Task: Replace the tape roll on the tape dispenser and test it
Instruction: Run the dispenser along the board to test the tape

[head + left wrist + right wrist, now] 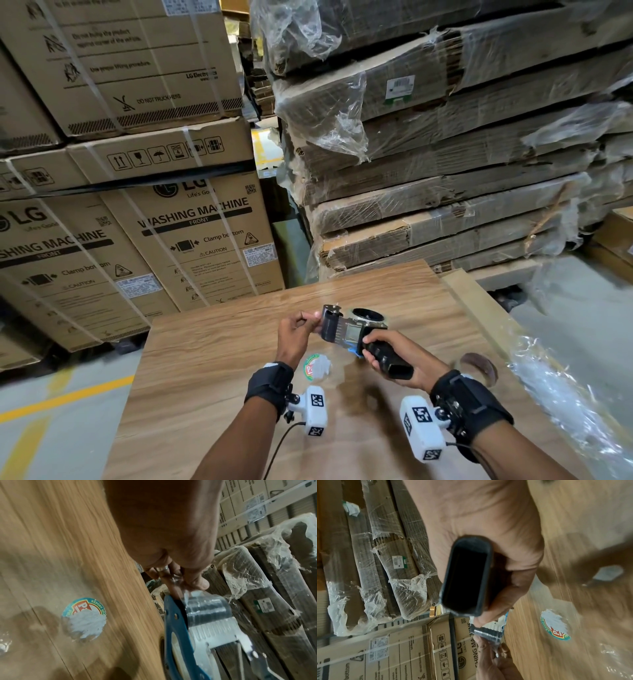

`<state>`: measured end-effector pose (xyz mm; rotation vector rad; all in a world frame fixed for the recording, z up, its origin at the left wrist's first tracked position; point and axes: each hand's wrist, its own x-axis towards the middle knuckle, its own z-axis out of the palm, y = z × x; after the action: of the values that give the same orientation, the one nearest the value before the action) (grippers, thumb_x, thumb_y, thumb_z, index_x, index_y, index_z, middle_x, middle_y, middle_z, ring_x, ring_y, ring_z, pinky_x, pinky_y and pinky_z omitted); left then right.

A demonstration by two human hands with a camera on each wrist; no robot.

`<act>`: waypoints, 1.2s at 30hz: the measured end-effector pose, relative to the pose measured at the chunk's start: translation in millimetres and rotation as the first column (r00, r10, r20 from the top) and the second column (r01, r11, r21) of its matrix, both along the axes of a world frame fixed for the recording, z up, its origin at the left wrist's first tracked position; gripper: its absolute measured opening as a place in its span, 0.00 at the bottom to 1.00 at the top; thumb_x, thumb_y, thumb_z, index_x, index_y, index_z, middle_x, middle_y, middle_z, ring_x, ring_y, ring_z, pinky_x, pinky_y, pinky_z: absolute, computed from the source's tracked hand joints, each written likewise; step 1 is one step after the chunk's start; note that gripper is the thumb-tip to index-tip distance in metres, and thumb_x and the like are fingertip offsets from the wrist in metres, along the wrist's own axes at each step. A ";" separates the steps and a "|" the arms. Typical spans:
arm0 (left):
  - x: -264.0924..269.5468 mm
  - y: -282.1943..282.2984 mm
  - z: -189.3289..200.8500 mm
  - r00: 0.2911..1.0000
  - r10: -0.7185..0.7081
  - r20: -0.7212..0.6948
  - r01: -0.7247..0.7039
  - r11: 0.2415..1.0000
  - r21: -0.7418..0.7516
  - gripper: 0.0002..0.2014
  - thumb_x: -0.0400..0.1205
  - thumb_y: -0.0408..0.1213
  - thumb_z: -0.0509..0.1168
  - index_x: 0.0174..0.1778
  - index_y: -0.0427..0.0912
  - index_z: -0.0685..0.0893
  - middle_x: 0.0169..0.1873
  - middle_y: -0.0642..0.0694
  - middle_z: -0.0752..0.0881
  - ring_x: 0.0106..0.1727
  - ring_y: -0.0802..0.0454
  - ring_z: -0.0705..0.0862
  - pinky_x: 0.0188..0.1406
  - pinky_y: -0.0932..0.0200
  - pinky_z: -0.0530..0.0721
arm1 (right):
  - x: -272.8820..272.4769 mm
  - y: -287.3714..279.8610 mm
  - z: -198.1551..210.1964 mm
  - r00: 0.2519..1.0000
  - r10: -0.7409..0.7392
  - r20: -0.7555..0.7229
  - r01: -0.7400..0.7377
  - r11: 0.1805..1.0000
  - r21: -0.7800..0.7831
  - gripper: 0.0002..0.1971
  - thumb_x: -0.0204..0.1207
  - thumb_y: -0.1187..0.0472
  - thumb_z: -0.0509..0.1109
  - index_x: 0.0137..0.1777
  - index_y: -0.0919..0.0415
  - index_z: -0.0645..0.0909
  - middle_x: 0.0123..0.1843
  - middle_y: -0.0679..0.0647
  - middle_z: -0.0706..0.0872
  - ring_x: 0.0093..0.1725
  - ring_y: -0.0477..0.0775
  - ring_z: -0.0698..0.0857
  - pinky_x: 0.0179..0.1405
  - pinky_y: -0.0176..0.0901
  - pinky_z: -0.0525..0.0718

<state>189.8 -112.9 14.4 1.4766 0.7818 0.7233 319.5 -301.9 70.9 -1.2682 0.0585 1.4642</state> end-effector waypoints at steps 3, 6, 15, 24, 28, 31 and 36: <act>3.0 6.3 -4.6 0.999 0.019 -0.029 -0.018 0.999 0.030 0.08 0.83 0.32 0.71 0.38 0.36 0.90 0.36 0.42 0.94 0.39 0.51 0.92 0.47 0.56 0.89 | 4.0 6.7 -5.1 1.000 -0.012 0.027 0.012 1.000 0.009 0.08 0.81 0.65 0.69 0.40 0.67 0.80 0.30 0.59 0.83 0.19 0.49 0.83 0.16 0.35 0.83; 4.5 18.2 -8.8 0.994 0.080 -0.076 -0.076 0.996 0.053 0.08 0.84 0.35 0.71 0.45 0.34 0.91 0.40 0.40 0.94 0.43 0.49 0.92 0.53 0.51 0.90 | 10.6 14.8 -14.2 0.999 0.003 0.043 -0.004 1.000 0.022 0.08 0.80 0.65 0.67 0.39 0.65 0.79 0.30 0.60 0.83 0.19 0.50 0.81 0.16 0.35 0.82; -7.4 34.9 -21.4 0.969 0.210 -0.132 -0.199 0.976 0.091 0.11 0.85 0.40 0.70 0.40 0.40 0.90 0.38 0.45 0.92 0.41 0.49 0.90 0.48 0.51 0.86 | 30.3 42.8 -50.9 0.967 0.052 0.249 -0.037 0.997 -0.063 0.08 0.76 0.60 0.72 0.44 0.66 0.81 0.32 0.62 0.86 0.26 0.55 0.81 0.25 0.41 0.81; -19.0 38.4 -30.3 0.950 0.243 -0.196 -0.241 0.970 0.032 0.16 0.90 0.41 0.60 0.45 0.40 0.90 0.41 0.42 0.93 0.41 0.51 0.89 0.38 0.61 0.82 | 46.0 70.7 -103.2 0.899 0.056 0.434 0.012 0.988 -0.153 0.21 0.57 0.53 0.82 0.45 0.65 0.84 0.31 0.62 0.87 0.26 0.59 0.85 0.25 0.41 0.83; -25.2 39.4 -35.0 0.942 0.244 -0.231 -0.245 0.969 0.025 0.16 0.91 0.40 0.59 0.44 0.40 0.89 0.40 0.41 0.92 0.39 0.53 0.88 0.35 0.68 0.81 | 46.3 76.6 -102.6 0.858 0.053 0.510 0.058 0.978 -0.199 0.21 0.62 0.50 0.84 0.43 0.69 0.90 0.32 0.63 0.92 0.26 0.59 0.88 0.28 0.44 0.87; -30.3 40.1 -37.9 0.938 0.238 -0.251 -0.241 0.970 0.019 0.17 0.91 0.39 0.58 0.44 0.40 0.90 0.38 0.42 0.92 0.40 0.52 0.88 0.36 0.67 0.80 | 50.7 80.0 -109.0 0.848 0.096 0.521 0.038 0.970 -0.241 0.23 0.63 0.48 0.84 0.45 0.70 0.91 0.35 0.64 0.94 0.28 0.59 0.90 0.33 0.45 0.90; -40.7 41.5 -41.2 0.930 0.224 -0.291 -0.226 0.974 0.025 0.17 0.91 0.42 0.59 0.44 0.40 0.90 0.37 0.43 0.92 0.39 0.54 0.88 0.38 0.64 0.80 | 53.4 80.4 -115.1 0.809 0.199 0.553 -0.003 0.942 -0.335 0.17 0.70 0.49 0.81 0.36 0.65 0.91 0.32 0.59 0.94 0.26 0.55 0.88 0.32 0.41 0.88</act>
<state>149.1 -71.4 -26.8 1.5207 1.1947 0.6774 372.9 -221.5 -44.3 -1.9765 -0.1943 1.1195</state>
